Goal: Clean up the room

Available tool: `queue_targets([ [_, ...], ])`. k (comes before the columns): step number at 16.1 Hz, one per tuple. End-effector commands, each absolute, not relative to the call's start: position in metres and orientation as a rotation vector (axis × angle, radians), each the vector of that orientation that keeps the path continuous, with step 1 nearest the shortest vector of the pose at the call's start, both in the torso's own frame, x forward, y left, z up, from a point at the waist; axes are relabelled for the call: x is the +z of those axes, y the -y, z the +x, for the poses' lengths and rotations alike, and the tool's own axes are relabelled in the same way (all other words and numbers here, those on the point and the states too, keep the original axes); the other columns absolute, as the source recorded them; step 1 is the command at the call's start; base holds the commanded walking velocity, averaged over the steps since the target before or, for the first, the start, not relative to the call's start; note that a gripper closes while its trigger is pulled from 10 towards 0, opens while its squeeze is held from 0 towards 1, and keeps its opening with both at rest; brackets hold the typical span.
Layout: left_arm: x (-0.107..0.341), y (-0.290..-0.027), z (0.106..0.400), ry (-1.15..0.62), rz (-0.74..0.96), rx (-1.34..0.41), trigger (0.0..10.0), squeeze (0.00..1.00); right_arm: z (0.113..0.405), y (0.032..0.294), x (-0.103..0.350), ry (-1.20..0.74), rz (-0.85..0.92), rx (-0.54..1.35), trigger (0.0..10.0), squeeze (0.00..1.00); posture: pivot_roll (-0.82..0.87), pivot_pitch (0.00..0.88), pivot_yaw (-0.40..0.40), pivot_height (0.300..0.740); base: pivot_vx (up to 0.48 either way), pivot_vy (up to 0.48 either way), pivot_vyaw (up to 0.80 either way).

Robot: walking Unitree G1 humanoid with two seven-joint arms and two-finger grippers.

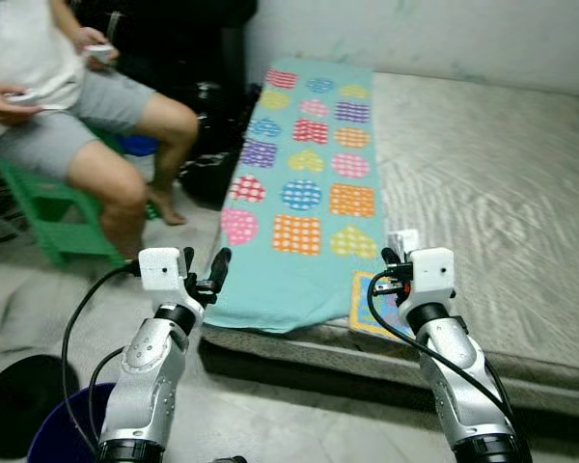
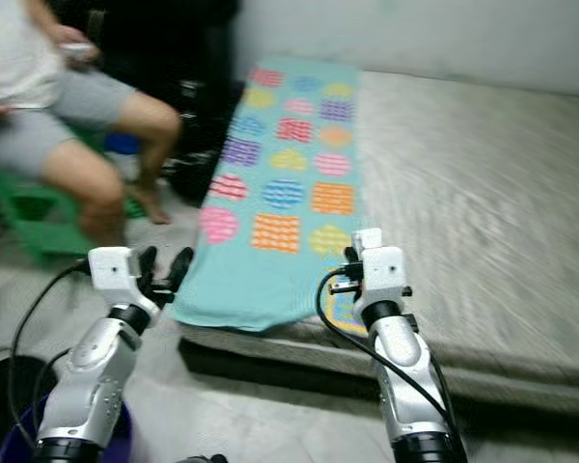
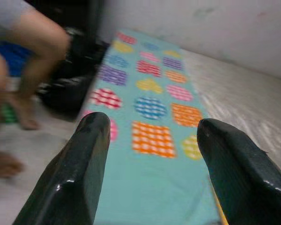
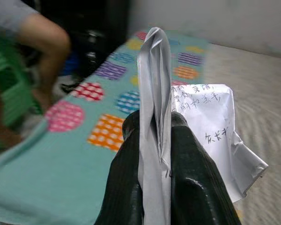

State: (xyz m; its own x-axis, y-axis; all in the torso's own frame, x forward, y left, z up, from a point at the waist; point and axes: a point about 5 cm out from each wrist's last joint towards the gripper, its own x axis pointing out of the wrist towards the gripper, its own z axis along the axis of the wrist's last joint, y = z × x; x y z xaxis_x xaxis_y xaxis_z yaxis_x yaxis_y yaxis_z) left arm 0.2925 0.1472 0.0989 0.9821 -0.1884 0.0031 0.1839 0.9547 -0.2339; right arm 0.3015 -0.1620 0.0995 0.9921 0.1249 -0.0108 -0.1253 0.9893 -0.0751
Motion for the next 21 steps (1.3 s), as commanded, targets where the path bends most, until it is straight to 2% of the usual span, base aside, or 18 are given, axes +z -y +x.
queue_targets([
  [1,0.0979,-0.1447,0.2919,-0.023,-0.23,-0.194,10.0,0.0,0.3017,0.1641,0.1037,0.014,-0.081,0.127,10.0,0.0,-0.16,0.096,-0.015,0.74,0.0,0.0,0.79],
  [21,0.1004,-0.1447,0.2915,-0.006,-0.244,-0.208,10.0,0.0,0.3019,0.1642,0.102,0.008,-0.061,0.112,10.0,0.0,-0.16,0.099,-0.01,0.74,0.0,0.0,0.74],
])
